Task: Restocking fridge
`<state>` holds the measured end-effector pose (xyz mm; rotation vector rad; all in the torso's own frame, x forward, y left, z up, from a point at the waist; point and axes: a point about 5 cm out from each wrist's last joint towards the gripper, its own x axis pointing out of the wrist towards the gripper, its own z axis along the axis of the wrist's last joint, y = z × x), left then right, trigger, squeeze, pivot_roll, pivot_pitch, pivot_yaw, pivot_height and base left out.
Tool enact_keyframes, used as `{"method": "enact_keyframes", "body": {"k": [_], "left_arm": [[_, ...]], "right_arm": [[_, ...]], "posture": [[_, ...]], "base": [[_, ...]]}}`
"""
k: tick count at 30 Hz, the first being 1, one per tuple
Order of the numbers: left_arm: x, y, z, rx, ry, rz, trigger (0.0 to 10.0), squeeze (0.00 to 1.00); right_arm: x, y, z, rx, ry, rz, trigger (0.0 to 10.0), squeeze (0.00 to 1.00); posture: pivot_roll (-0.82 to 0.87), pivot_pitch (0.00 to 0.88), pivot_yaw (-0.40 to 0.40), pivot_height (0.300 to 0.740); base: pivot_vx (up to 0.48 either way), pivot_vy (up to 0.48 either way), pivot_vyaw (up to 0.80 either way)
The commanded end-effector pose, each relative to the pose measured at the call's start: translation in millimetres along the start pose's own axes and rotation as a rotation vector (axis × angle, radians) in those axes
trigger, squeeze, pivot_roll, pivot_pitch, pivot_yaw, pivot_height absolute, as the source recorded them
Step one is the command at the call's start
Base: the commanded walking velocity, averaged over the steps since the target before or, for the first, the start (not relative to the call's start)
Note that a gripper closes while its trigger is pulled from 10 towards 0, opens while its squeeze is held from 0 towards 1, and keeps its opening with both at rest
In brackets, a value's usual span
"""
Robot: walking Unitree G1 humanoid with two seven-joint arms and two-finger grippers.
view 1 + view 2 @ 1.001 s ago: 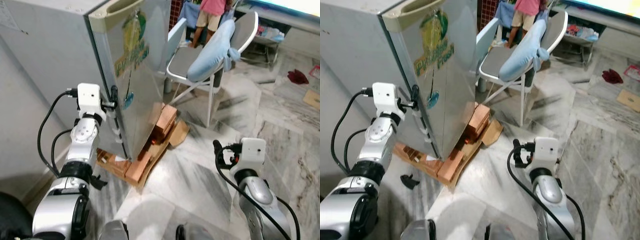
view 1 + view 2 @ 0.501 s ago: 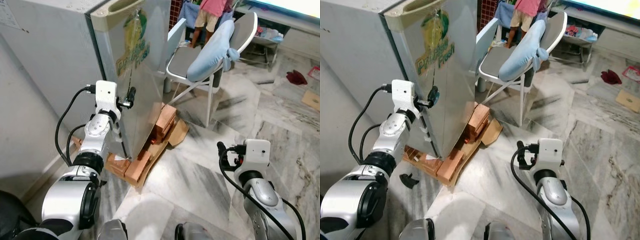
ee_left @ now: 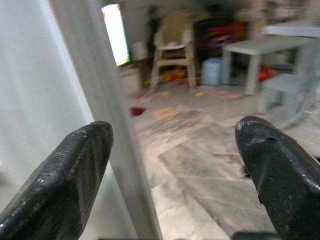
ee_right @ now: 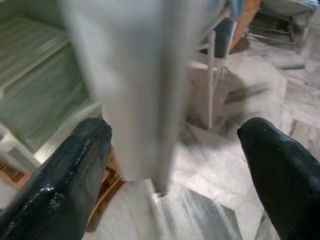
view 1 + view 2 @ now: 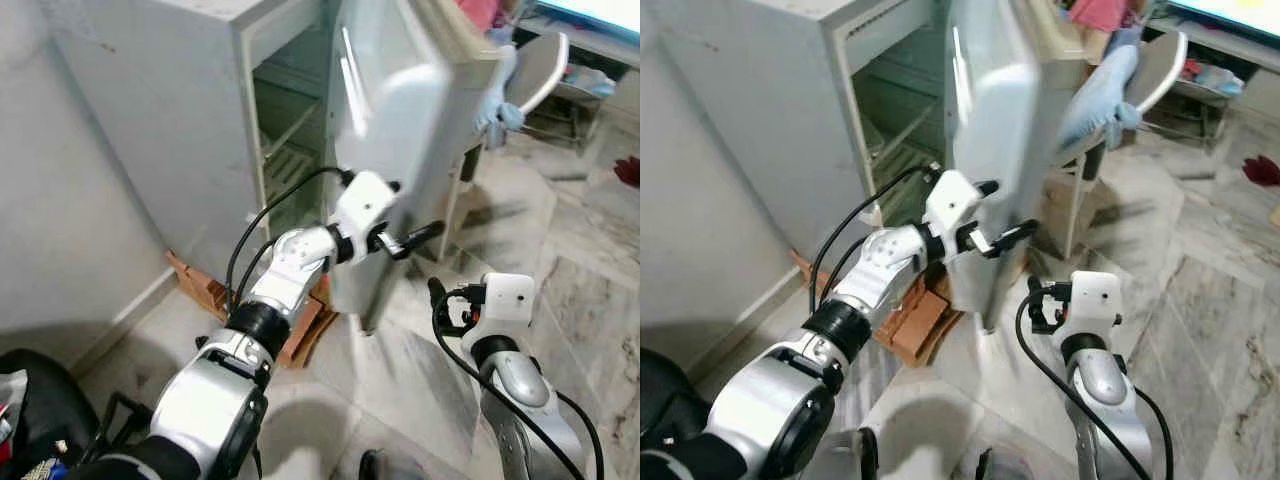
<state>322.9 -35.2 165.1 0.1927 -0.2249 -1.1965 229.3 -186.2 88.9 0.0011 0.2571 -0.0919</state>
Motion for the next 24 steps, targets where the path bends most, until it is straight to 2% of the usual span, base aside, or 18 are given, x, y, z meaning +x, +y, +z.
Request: {"method": "enact_keyframes", "body": {"k": [1, 3, 6, 8, 9, 10, 12, 13, 14, 16, 18, 23, 24], "left_arm": [[57.2, -69.2, 37, -0.124, -0.205, -0.151, 10.0, 0.00], [47.9, -56.3, 27, -0.104, -0.168, -0.103, 10.0, 0.00], [21.6, -26.5, 4, -0.110, -0.090, 0.038, 10.0, 0.00], [-21.2, -1.2, -24, -0.085, 0.018, 0.168, 10.0, 0.00], [-27.9, 1.7, -28, -0.086, 0.031, 0.187, 10.0, 0.00], [-46.1, 9.4, -38, -0.086, 0.065, 0.247, 10.0, 0.00], [-63.9, 16.2, -46, -0.085, 0.093, 0.308, 10.0, 0.00], [-80.4, 23.0, -54, -0.113, 0.119, 0.394, 10.0, 0.00], [-83.8, 24.4, -56, -0.121, 0.125, 0.415, 10.0, 0.00], [-108.1, 30.8, -66, -0.140, 0.156, 0.541, 10.0, 0.00], [-122.4, 31.7, -71, -0.169, 0.173, 0.630, 10.0, 0.00], [-149.2, 29.6, -80, -0.162, 0.219, 0.744, 10.0, 0.00], [-158.1, 29.8, -83, -0.186, 0.233, 0.790, 10.0, 0.00]], "right_arm": [[0.0, -1.7, -2, 0.000, 0.005, -0.012, 10.0, 0.00], [0.5, -1.1, -2, 0.004, 0.004, -0.013, 10.0, 0.00], [0.8, 0.3, -4, 0.009, 0.005, -0.013, 10.0, 0.00], [2.5, 3.7, -5, 0.015, 0.002, -0.009, 10.0, 0.00], [2.8, 4.3, -5, 0.016, 0.002, -0.008, 10.0, 0.00], [3.8, 5.8, -6, 0.021, 0.005, -0.003, 10.0, 0.00], [4.9, 7.3, -7, 0.027, 0.012, 0.002, 10.0, 0.00], [6.3, 8.6, -8, 0.026, 0.015, 0.008, 10.0, 0.00], [6.6, 8.9, -9, 0.025, 0.016, 0.009, 10.0, 0.00], [9.6, 10.9, -9, 0.025, 0.016, 0.018, 10.0, 0.00], [11.5, 12.7, -8, 0.024, 0.011, 0.023, 10.0, 0.00], [13.8, 15.2, -8, 0.023, 0.006, 0.029, 10.0, 0.00], [14.0, 15.4, -8, 0.025, 0.005, 0.029, 10.0, 0.00]], "posture": [[-0.15, 0.082, 0.000, 0.740], [-0.13, 0.081, 0.001, 0.740], [-0.12, 0.081, 0.001, 0.740], [-0.10, 0.081, -0.002, 0.740], [-0.10, 0.081, -0.002, 0.740], [-0.08, 0.080, -0.005, 0.740], [-0.08, 0.078, -0.005, 0.740], [-0.07, 0.074, -0.008, 0.740], [-0.07, 0.074, -0.008, 0.740], [-0.07, 0.072, -0.011, 0.740], [-0.07, 0.071, -0.015, 0.740], [-0.08, 0.068, -0.010, 0.740], [-0.08, 0.065, -0.012, 0.740]], "base": [[0.000, 0.000, 0.00], [0.000, 0.000, 0.00], [0.000, 0.000, 0.00], [0.000, -0.394, 0.00], [0.000, -0.472, 0.00], [0.000, -0.472, 0.00], [0.000, -0.472, 0.00], [0.000, -0.472, 0.00], [0.000, -0.472, 0.00], [0.000, -0.472, -0.80], [0.000, -0.469, -0.80], [0.000, -0.469, -0.80], [0.000, -0.469, -0.80]]}}
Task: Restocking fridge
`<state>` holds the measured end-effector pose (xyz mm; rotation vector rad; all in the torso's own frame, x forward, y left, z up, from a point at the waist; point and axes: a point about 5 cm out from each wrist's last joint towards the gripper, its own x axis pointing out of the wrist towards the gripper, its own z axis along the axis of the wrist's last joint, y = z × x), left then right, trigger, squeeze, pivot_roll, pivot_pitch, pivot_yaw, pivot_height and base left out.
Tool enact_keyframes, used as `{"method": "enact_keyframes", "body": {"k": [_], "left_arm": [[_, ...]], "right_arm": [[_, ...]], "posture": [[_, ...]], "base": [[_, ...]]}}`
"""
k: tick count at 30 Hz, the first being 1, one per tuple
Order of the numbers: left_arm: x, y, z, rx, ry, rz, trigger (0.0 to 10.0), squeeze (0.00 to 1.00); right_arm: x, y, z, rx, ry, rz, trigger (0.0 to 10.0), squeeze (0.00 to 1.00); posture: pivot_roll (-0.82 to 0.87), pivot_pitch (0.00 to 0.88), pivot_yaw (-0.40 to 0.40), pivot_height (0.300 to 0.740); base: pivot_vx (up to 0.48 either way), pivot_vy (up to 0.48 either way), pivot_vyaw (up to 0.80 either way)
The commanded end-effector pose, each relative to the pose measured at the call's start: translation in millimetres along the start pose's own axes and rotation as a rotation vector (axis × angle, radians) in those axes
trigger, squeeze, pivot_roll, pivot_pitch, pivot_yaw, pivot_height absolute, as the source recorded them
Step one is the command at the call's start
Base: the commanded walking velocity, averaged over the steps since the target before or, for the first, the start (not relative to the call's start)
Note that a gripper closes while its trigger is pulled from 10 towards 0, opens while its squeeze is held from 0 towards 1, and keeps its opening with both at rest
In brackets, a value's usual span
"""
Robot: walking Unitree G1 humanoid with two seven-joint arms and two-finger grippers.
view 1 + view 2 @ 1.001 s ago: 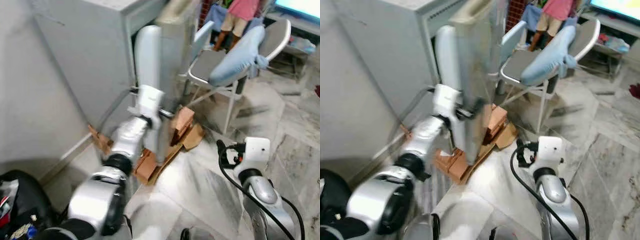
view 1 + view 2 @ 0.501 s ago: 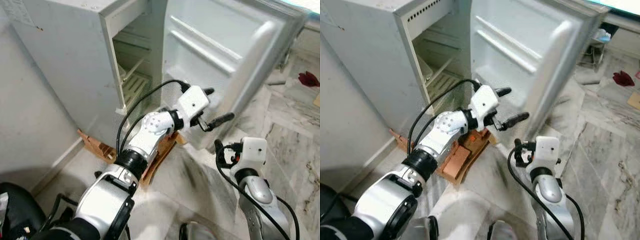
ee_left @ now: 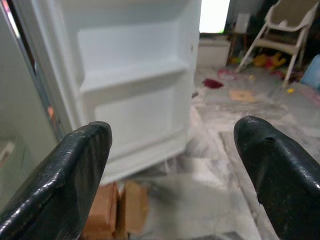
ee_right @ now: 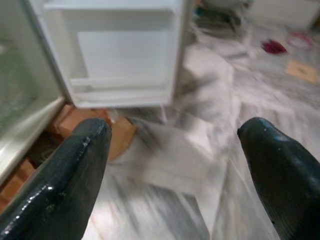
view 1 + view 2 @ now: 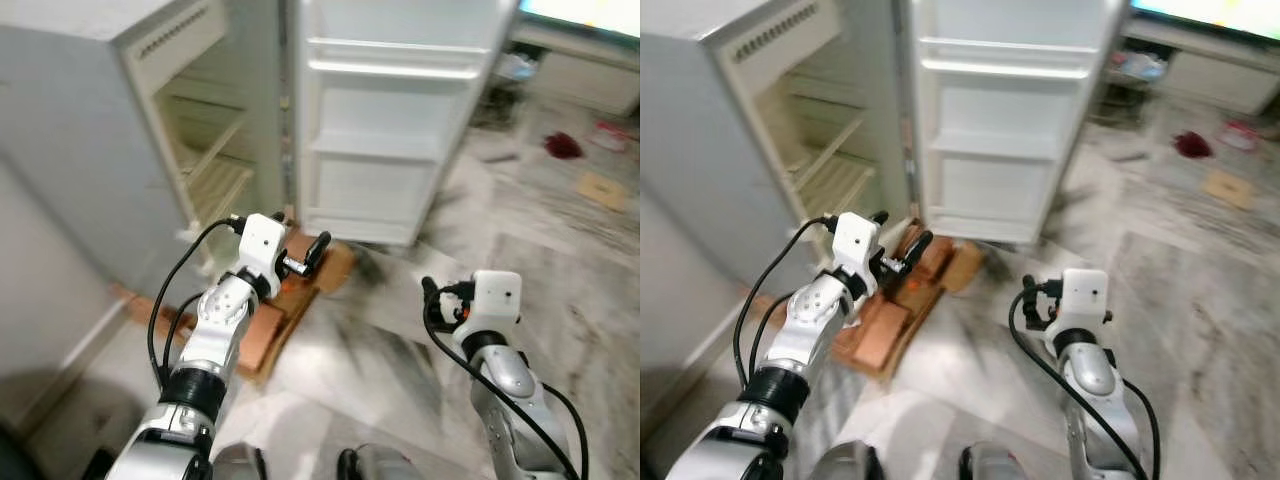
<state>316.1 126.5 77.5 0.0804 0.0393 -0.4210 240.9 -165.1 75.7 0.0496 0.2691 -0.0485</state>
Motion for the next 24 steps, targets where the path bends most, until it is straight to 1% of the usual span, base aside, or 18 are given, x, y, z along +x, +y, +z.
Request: {"method": "enact_keyframes", "body": {"k": [1, 5, 7, 9, 10, 13, 15, 16, 17, 18, 19, 22, 24], "left_arm": [[-5.3, 7.5, -1, -0.027, 0.007, 0.067, 10.0, 0.00], [-11.0, 12.9, -2, -0.005, 0.016, 0.088, 10.0, 0.00], [-11.7, 15.7, 4, -0.013, -0.006, 0.131, 10.0, 0.00], [-11.8, 16.2, 7, -0.009, -0.016, 0.139, 10.0, 0.00], [-12.1, 15.2, 13, -0.013, -0.036, 0.146, 10.0, 0.00], [-12.6, 11.1, 20, -0.008, -0.053, 0.152, 10.0, 0.00], [-13.9, 5.6, 25, -0.007, -0.064, 0.133, 10.0, 0.00], [-16.1, -1.3, 24, -0.012, -0.061, 0.098, 10.0, 0.00], [-17.1, -3.5, 23, -0.015, -0.056, 0.089, 10.0, 0.00], [-17.1, -3.5, 23, -0.015, -0.056, 0.089, 10.0, 0.00], [-18.3, -5.0, 17, -0.010, -0.040, 0.082, 10.0, 0.00], [-17.3, -8.3, 17, -0.012, -0.044, 0.067, 10.0, 0.00], [-16.0, -10.0, 19, -0.015, -0.046, 0.057, 10.0, 0.00]], "right_arm": [[1.4, -6.9, 2, -0.015, -0.010, -0.020, 10.0, 0.00], [3.1, -7.9, 2, -0.010, -0.014, -0.021, 10.0, 0.00], [6.3, -7.2, 5, -0.008, -0.026, -0.023, 10.0, 0.00], [7.6, -5.9, 8, -0.005, -0.034, -0.021, 10.0, 0.00], [9.8, -2.3, 12, 0.005, -0.049, -0.012, 10.0, 0.00], [11.4, 0.1, 15, 0.009, -0.060, -0.005, 10.0, 0.00], [11.4, 1.5, 17, 0.004, -0.070, 0.001, 10.0, 0.00], [10.8, 2.8, 18, -0.001, -0.080, 0.004, 10.0, 0.00], [10.8, 3.0, 18, -0.002, -0.081, 0.004, 10.0, 0.00], [10.8, 3.0, 18, -0.002, -0.081, 0.004, 10.0, 0.00], [10.9, 3.5, 18, 0.001, -0.083, 0.002, 10.0, 0.00], [12.7, 2.9, 22, -0.001, -0.107, -0.008, 10.0, 0.00], [13.9, 2.0, 24, 0.001, -0.117, -0.017, 10.0, 0.00]], "posture": [[-0.07, 0.065, -0.017, 0.740], [-0.05, 0.061, -0.023, 0.740], [-0.04, 0.067, -0.024, 0.740], [-0.04, 0.070, -0.023, 0.740], [-0.03, 0.080, -0.024, 0.740], [-0.01, 0.093, -0.022, 0.740], [-0.01, 0.106, -0.019, 0.740], [-0.02, 0.103, -0.017, 0.740], [-0.02, 0.104, -0.016, 0.740], [-0.02, 0.104, -0.016, 0.740], [-0.03, 0.103, -0.011, 0.740], [-0.04, 0.095, 0.001, 0.740], [-0.05, 0.089, 0.004, 0.740]], "base": [[0.000, -0.469, -0.44], [0.000, -0.469, 0.00], [0.000, -0.469, 0.00], [0.000, -0.465, 0.00], [0.000, -0.458, 0.00], [0.000, -0.455, 0.00], [0.000, -0.450, 0.00], [0.000, -0.428, -0.80], [0.000, -0.428, -0.80], [0.000, -0.428, -0.80], [0.270, -0.394, -0.80], [0.326, -0.345, -0.80], [0.420, 0.000, -0.80]]}}
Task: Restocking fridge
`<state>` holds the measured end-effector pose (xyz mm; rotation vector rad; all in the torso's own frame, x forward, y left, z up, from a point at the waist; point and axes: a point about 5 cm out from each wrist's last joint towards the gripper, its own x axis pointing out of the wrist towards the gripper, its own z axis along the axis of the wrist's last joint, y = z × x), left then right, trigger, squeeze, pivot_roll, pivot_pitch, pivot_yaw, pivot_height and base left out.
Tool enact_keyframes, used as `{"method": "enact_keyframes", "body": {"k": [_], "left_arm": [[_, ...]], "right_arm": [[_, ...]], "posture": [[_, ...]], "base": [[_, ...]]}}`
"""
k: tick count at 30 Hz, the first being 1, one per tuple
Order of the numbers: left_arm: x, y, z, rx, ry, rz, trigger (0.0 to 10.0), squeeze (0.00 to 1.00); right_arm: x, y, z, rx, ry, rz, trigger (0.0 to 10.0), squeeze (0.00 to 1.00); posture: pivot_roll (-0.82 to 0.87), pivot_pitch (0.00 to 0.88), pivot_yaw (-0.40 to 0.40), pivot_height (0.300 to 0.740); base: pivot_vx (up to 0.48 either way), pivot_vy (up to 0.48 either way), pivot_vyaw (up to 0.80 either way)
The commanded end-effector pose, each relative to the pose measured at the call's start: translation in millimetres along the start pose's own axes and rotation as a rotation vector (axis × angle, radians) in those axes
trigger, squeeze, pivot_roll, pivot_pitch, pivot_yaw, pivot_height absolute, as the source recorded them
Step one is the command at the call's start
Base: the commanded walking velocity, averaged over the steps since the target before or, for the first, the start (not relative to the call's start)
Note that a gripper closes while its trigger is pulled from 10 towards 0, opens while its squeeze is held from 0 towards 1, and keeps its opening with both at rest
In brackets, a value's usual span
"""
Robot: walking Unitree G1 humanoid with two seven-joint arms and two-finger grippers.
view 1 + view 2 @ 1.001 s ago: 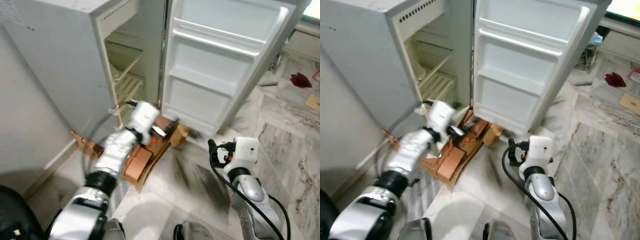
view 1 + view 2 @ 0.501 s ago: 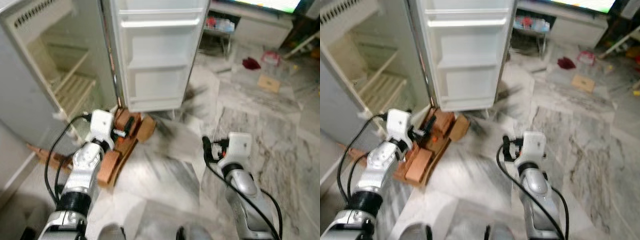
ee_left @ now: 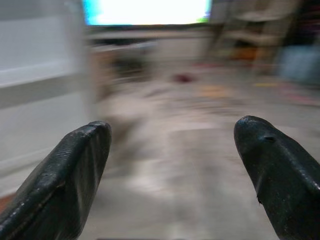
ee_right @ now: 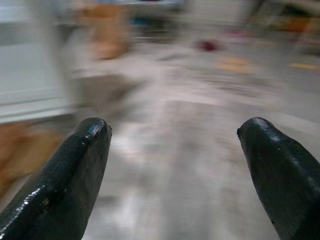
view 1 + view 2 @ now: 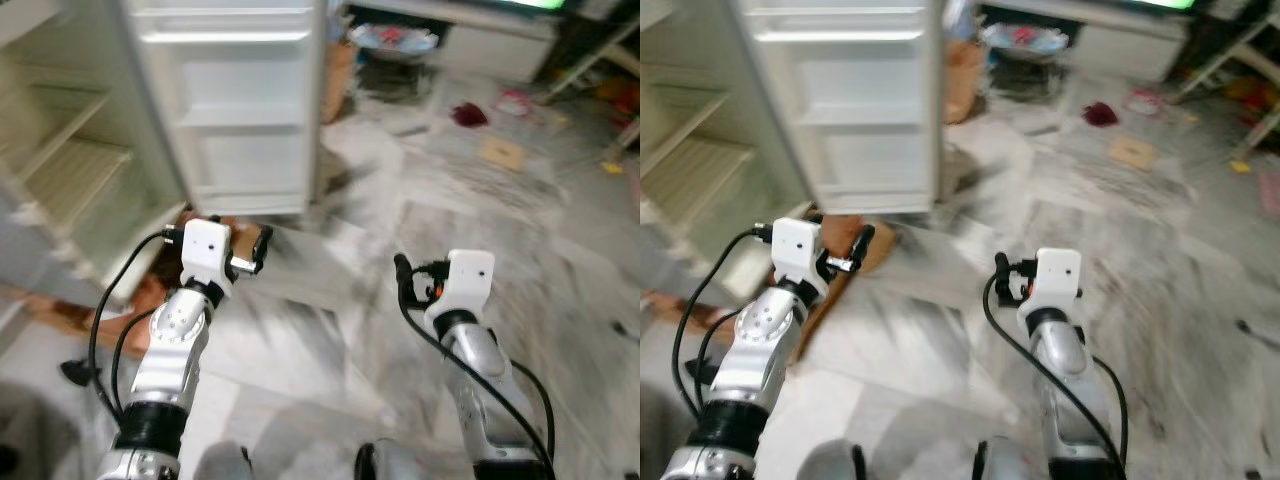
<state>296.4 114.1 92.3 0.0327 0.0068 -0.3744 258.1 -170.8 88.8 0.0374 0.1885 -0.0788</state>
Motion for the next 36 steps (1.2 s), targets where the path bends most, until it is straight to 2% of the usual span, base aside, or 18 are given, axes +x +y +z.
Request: {"method": "enact_keyframes", "body": {"k": [1, 15, 23, 31, 36], "left_arm": [[-0.2, 7.2, 4, 0.029, -0.004, 0.002, 10.0, 0.00], [4.5, -0.2, 4, 0.025, 0.004, -0.032, 10.0, 0.00], [5.7, -3.4, 3, 0.028, -0.003, -0.045, 10.0, 0.00], [15.8, -8.7, 6, 0.018, -0.009, -0.050, 10.0, 0.00], [16.7, -9.9, 8, 0.027, -0.020, -0.050, 10.0, 0.00]], "right_arm": [[2.0, 5.1, 7, 0.010, -0.040, 0.004, 10.0, 0.00], [3.3, 4.1, 11, 0.009, -0.076, -0.010, 10.0, 0.00], [2.5, 4.2, 11, 0.004, -0.080, -0.011, 10.0, 0.00], [4.1, 8.2, 12, 0.012, -0.084, -0.003, 10.0, 0.00], [3.7, 8.9, 11, 0.011, -0.084, 0.004, 10.0, 0.00]], "posture": [[-0.05, 0.086, 0.007, 0.740], [-0.06, 0.068, 0.011, 0.740], [-0.07, 0.068, 0.010, 0.740], [-0.08, 0.065, 0.010, 0.740], [-0.08, 0.065, 0.008, 0.740]], "base": [[0.428, 0.000, -0.80], [0.475, 0.000, -0.80], [0.472, 0.000, -0.11], [0.450, 0.000, -0.80], [0.412, 0.199, -0.80]]}}
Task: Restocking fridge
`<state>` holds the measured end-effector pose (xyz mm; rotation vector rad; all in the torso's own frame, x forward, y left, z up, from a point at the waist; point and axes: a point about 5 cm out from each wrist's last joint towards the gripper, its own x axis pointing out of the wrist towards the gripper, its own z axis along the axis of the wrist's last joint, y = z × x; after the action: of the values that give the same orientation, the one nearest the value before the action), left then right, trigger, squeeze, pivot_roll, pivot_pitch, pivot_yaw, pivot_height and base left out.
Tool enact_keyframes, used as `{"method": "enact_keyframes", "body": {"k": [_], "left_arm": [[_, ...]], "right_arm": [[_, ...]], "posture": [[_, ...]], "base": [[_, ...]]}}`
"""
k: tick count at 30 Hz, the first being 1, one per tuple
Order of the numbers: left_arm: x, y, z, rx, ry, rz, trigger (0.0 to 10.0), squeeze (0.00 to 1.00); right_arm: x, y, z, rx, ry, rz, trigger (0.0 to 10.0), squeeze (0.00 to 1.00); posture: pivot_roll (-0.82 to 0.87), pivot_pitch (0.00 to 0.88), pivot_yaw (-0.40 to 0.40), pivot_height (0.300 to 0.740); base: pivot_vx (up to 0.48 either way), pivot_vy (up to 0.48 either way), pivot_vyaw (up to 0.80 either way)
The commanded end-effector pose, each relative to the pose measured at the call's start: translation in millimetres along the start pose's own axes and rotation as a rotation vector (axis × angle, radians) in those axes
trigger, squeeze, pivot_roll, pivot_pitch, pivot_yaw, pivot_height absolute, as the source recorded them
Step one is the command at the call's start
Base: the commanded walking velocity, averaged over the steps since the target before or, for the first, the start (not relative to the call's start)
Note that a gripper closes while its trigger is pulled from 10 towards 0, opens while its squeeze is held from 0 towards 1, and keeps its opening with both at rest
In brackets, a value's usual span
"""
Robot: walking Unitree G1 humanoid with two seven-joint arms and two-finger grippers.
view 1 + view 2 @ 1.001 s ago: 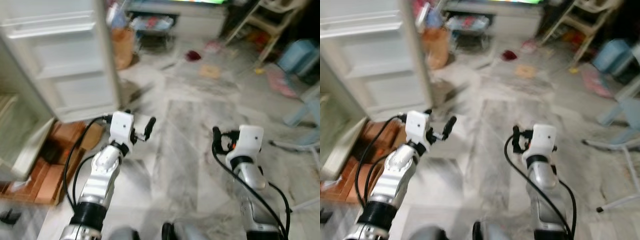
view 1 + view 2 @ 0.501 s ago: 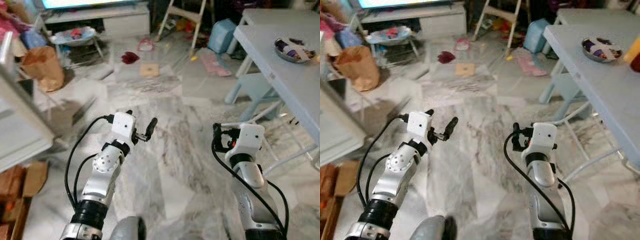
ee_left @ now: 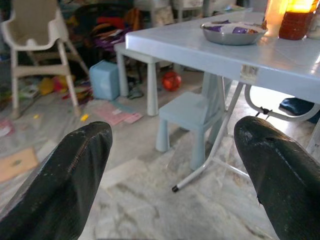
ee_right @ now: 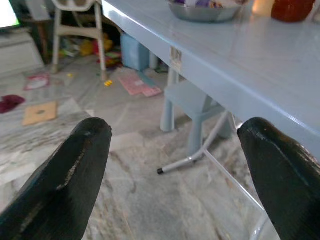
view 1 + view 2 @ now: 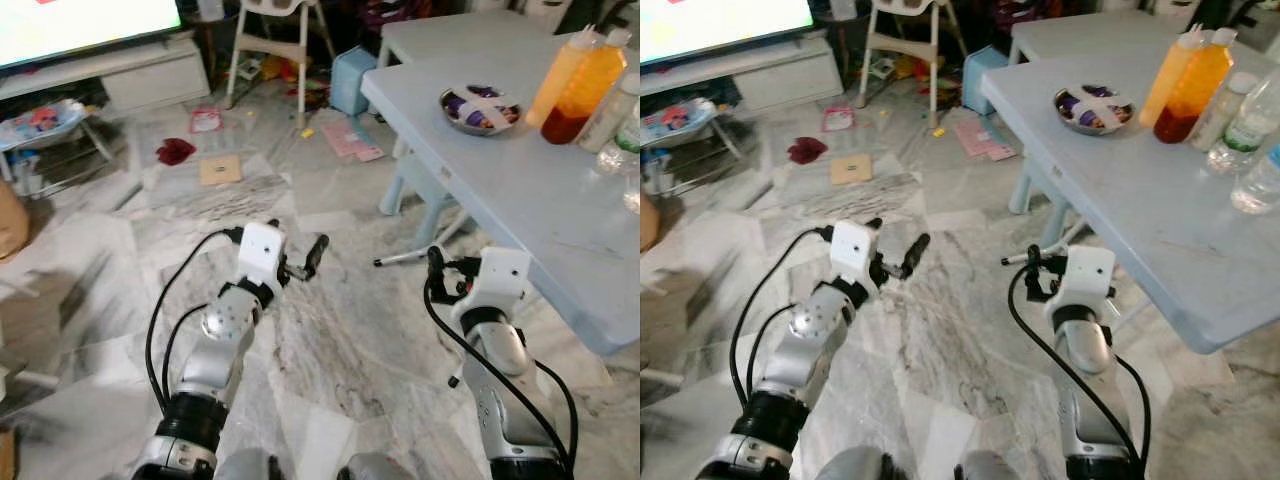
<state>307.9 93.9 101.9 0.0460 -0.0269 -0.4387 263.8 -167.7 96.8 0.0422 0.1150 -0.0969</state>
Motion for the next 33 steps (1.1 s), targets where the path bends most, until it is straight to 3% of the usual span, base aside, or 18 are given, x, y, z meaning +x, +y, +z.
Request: {"method": "enact_keyframes", "body": {"k": [1, 15, 33], "left_arm": [[-1.9, 4.3, -3, 0.008, 0.010, 0.015, 10.0, 0.00], [-3.2, 10.9, -3, 0.004, -0.014, 0.049, 10.0, 0.00], [0.8, 11.6, 7, 0.001, -0.080, 0.074, 10.0, 0.00]], "right_arm": [[-0.3, 4.8, 2, 0.003, -0.010, 0.020, 10.0, 0.00], [-2.2, 4.9, 4, 0.043, -0.022, 0.030, 10.0, 0.00], [-2.3, 4.8, 6, 0.035, -0.030, 0.028, 10.0, 0.00]], "posture": [[-0.08, 0.065, 0.009, 0.740], [-0.09, 0.061, 0.008, 0.740], [-0.09, 0.060, 0.010, 0.740]], "base": [[0.409, 0.247, -0.80], [0.411, 0.248, 0.00], [0.392, 0.276, -0.65]]}}
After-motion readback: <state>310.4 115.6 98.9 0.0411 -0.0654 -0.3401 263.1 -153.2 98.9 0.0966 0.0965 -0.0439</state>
